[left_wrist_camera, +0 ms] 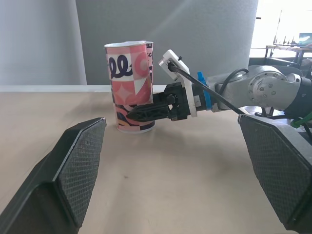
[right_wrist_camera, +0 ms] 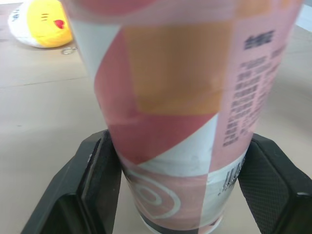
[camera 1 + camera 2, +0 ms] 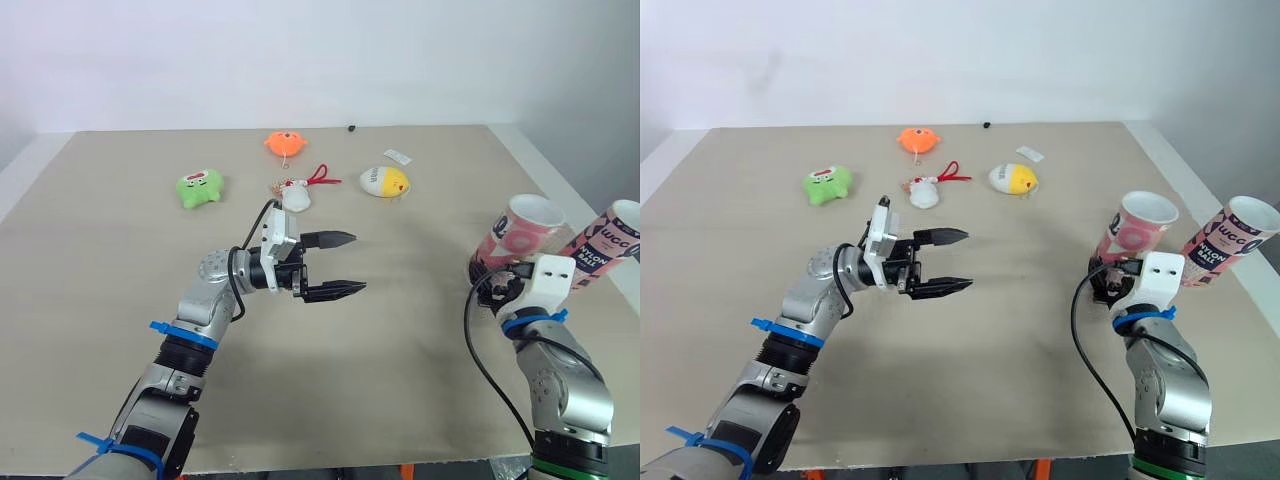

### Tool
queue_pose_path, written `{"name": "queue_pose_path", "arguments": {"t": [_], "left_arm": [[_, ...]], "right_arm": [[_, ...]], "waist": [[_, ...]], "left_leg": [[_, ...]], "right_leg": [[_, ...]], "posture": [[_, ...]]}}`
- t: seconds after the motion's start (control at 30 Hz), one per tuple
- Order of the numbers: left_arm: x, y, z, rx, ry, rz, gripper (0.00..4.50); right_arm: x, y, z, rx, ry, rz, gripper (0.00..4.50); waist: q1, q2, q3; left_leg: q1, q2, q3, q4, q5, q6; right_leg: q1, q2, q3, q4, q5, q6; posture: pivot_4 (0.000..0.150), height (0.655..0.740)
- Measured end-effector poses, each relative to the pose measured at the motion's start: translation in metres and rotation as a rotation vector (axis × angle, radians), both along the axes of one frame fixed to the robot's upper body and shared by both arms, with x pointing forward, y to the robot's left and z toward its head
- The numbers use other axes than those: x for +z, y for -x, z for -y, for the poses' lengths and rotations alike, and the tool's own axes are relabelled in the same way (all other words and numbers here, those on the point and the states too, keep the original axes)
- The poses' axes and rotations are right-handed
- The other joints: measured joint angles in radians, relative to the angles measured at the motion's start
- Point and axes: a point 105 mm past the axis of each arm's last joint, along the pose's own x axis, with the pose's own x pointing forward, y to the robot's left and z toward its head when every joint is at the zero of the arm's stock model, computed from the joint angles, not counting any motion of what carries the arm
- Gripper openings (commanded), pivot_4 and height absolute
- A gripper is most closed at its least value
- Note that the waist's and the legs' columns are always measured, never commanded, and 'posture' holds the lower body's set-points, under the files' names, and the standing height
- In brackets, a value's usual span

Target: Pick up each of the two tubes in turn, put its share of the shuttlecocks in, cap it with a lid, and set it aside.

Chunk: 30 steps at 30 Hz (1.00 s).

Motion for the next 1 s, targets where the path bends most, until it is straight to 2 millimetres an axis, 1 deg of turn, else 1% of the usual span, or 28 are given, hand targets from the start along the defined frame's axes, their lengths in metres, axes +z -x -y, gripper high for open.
{"name": "queue_pose_path", "arguments": {"t": [0.13,0.27,0.37,0.5,0.57,0.67,0.73,0.8,0.83,0.9,0.93,0.97,1.0], "left_arm": [[-0.001,-0.001,0.000,0.004,-0.001,0.002,4.50],[-0.001,-0.001,0.000,0.004,0.001,0.004,4.50],[-0.001,-0.001,0.001,0.003,0.002,0.004,4.50],[-0.001,-0.001,0.000,0.003,0.002,0.005,4.50],[-0.001,-0.001,0.000,0.003,0.001,0.004,4.50],[-0.002,-0.001,-0.002,0.008,-0.007,-0.001,4.50],[-0.002,-0.001,-0.002,0.009,-0.010,-0.004,4.50],[-0.009,0.001,-0.013,0.031,-0.050,-0.029,4.50],[-0.011,0.001,-0.016,0.040,-0.057,-0.037,4.50],[-0.027,0.002,-0.035,0.107,-0.103,-0.105,4.50],[-0.039,0.005,-0.049,0.156,-0.134,-0.147,4.50],[-0.046,0.008,-0.054,0.172,-0.151,-0.170,4.50],[-0.062,0.016,-0.068,0.219,-0.184,-0.226,4.50]], "right_arm": [[-0.008,0.003,0.003,0.011,-0.019,-0.028,4.46],[-0.008,0.005,0.005,0.025,-0.004,-0.042,4.46],[-0.012,0.008,0.005,0.046,-0.004,-0.065,4.46],[-0.020,0.018,0.005,0.090,0.017,-0.128,4.46],[-0.022,0.028,0.005,0.130,0.026,-0.158,4.46],[-0.020,0.043,0.008,0.180,0.030,-0.188,4.46],[-0.018,0.049,0.008,0.199,0.020,-0.192,4.46],[-0.015,0.063,-0.005,0.327,-0.020,-0.219,4.46],[-0.014,0.065,-0.008,0.353,-0.024,-0.223,4.46],[-0.005,0.077,-0.033,0.529,-0.072,-0.235,4.46],[0.004,0.081,-0.050,0.646,-0.088,-0.232,4.46],[0.009,0.084,-0.059,0.705,-0.087,-0.229,4.46],[0.018,0.087,-0.081,0.843,-0.076,-0.230,4.46]], "waist": [[0.000,0.000,0.000],[0.000,0.000,0.000],[0.000,0.000,0.000],[0.001,0.000,0.000],[0.002,0.000,0.000],[0.003,0.000,0.000],[0.002,0.001,0.000],[-0.003,0.002,-0.001],[-0.005,0.002,-0.001],[-0.016,0.003,-0.001],[-0.024,0.003,-0.001],[-0.024,0.003,-0.001],[-0.024,0.002,-0.001]], "left_leg": [[0.000,0.000,0.000,0.000,0.000,0.000],[0.000,0.000,0.000,0.000,0.000,0.000],[0.000,0.000,0.000,0.000,0.000,0.000],[0.000,0.000,0.000,0.000,0.000,0.000],[0.000,0.000,0.000,0.000,0.000,0.000],[0.000,0.000,0.000,0.000,0.000,0.000],[0.000,0.000,0.000,0.001,0.000,0.000],[0.001,0.001,0.000,0.000,0.000,0.000],[0.001,0.001,0.000,0.000,0.000,0.000],[0.002,0.002,-0.001,-0.002,0.000,0.000],[0.003,0.003,0.000,-0.002,0.000,0.000],[0.003,0.003,0.000,-0.002,0.000,0.000],[0.004,0.003,-0.001,-0.001,0.000,0.000]], "right_leg": [[0.000,0.000,0.000,0.000,0.000,0.000],[0.000,0.000,0.000,0.000,0.000,0.000],[0.000,0.000,0.000,0.000,0.000,0.000],[0.000,0.000,0.000,0.000,0.000,0.000],[0.000,0.000,0.000,0.000,0.000,0.000],[0.000,0.000,0.000,0.000,0.000,0.000],[0.000,0.000,0.000,0.000,0.000,0.000],[0.000,0.001,0.000,0.000,0.000,0.000],[0.000,0.001,0.000,0.000,0.000,0.000],[0.001,0.002,0.000,0.000,0.000,-0.001],[0.001,0.002,0.001,0.000,0.000,-0.002],[0.001,0.003,0.001,0.000,0.000,-0.002],[0.001,0.003,0.000,0.000,0.000,-0.002]], "posture": [[0.150,0.7400],[0.150,0.7400],[0.150,0.7400],[0.150,0.7400],[0.150,0.7400],[0.150,0.7400],[0.150,0.7400],[0.150,0.7400],[0.150,0.7400],[0.150,0.7400],[0.150,0.7400],[0.150,0.7400],[0.150,0.7400]]}}
